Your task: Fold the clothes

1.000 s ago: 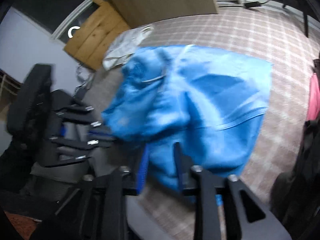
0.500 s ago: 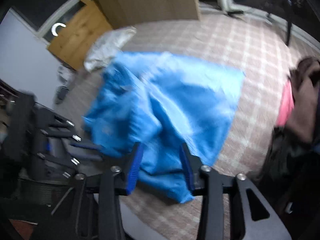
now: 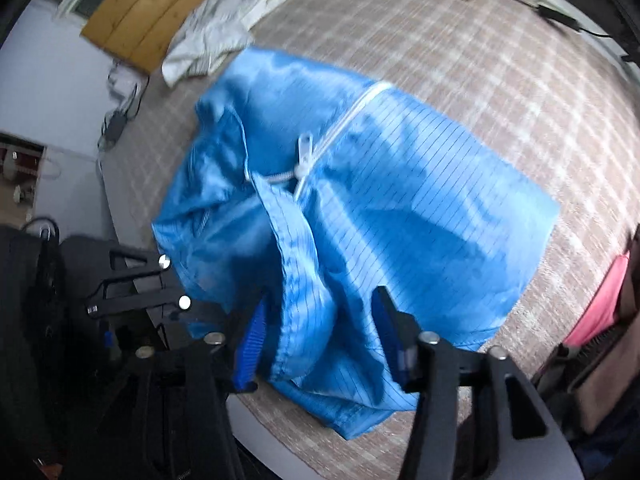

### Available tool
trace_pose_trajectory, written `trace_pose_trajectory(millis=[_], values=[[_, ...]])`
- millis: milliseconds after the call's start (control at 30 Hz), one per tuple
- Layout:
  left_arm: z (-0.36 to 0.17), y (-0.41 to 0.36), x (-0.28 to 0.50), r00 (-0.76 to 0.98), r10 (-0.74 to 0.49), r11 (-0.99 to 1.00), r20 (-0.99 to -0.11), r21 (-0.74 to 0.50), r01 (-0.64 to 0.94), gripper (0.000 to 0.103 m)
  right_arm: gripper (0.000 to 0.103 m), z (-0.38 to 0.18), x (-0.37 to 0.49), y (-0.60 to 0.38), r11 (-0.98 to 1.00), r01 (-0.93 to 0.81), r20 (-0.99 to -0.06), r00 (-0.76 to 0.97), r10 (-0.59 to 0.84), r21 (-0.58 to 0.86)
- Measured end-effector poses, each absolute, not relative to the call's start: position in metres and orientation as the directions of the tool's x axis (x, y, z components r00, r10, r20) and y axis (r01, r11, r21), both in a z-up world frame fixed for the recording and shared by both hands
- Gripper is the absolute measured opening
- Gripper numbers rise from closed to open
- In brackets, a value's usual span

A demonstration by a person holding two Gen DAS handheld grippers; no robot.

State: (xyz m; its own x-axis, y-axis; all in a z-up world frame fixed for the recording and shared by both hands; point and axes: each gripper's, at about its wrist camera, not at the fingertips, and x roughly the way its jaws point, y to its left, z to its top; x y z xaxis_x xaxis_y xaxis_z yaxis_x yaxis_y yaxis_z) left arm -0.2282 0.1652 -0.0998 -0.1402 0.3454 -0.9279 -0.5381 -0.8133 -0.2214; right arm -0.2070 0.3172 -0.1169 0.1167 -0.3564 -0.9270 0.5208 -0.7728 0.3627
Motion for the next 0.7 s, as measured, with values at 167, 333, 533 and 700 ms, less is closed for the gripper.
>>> trace_pose_trajectory(millis=[167,333,533,700], values=[[-0.101,0.155,-0.218,-0.194,0.323,-0.842,-0.926,-0.187,-0.507,0.001,0.007,-0.137,-0.202,0.339,-0.742,0.483,-0.884,0.193,-0.427,0.464],[-0.087,0.147,-0.193,-0.315,0.278,-0.874,-0.908,-0.103,-0.474,0.001,0.004,-0.152,-0.204,0.379,-0.573,0.294,-0.631,0.166,-0.758,0.765],[-0.092,0.163,-0.174,-0.355,0.256,-0.86,-0.899,-0.044,-0.508,0.0,0.003,-0.182,-0.205,0.414,-0.207,0.081,-0.208,0.0,-0.978,0.975],[-0.106,0.164,-0.177,-0.302,0.24,-0.859,-0.923,-0.057,-0.508,0.001,0.004,-0.197,-0.21,0.418,-0.231,0.043,-0.229,-0.044,-0.972,0.972]])
